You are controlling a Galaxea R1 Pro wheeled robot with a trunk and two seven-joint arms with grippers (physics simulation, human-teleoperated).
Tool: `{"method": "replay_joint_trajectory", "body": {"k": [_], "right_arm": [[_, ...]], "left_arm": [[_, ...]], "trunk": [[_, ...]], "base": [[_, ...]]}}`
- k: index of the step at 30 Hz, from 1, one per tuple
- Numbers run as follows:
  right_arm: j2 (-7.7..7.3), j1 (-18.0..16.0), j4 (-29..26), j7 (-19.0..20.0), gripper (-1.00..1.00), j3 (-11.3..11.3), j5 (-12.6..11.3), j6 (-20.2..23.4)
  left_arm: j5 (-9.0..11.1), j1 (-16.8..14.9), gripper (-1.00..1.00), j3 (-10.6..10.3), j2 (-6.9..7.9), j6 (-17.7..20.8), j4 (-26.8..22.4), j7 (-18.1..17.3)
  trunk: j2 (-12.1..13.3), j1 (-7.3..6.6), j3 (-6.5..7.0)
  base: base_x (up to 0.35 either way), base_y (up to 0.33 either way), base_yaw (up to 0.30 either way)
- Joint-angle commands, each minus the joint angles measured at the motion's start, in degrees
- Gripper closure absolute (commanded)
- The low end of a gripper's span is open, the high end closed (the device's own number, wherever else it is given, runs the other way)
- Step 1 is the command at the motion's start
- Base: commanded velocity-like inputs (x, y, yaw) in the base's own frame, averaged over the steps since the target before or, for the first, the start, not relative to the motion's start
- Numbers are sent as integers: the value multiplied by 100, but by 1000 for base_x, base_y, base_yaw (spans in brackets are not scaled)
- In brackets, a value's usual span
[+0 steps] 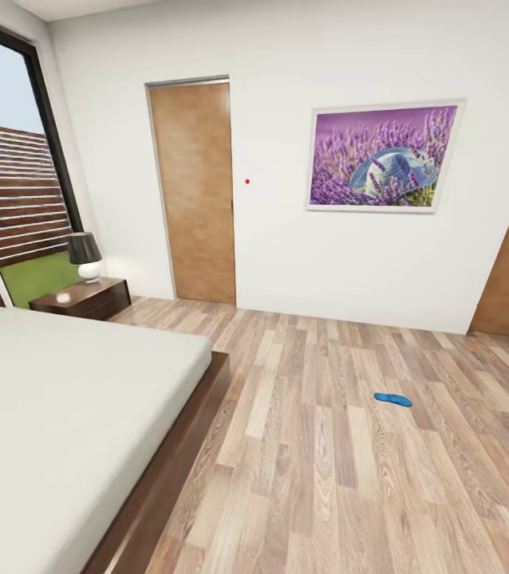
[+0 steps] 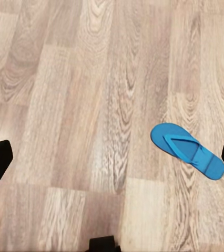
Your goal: In the bedroom, move the book from the bed onto either nightstand, and place the two sandals side by side next to the bed.
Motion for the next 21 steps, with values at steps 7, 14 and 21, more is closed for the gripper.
{"method": "replay_joint_trajectory", "body": {"k": [7,14,21], "right_arm": [[1,-3,1,7,-100,-3,-2,-18],[1,-3,2,16,-100,-3,-5,-20],[1,-3,3,17,-100,-3,-4,-22]], "left_arm": [[20,1,-100,0,-5,-7,-6,-1],[20,1,-100,0,-5,-9,-6,-1],[20,1,-100,0,-4,-11,-6,-1]], "trunk": [[-3,1,4],[-3,1,43],[-3,1,82]], "base": [[22,2,-30],[2,0,-193],[0,0,-234]]}}
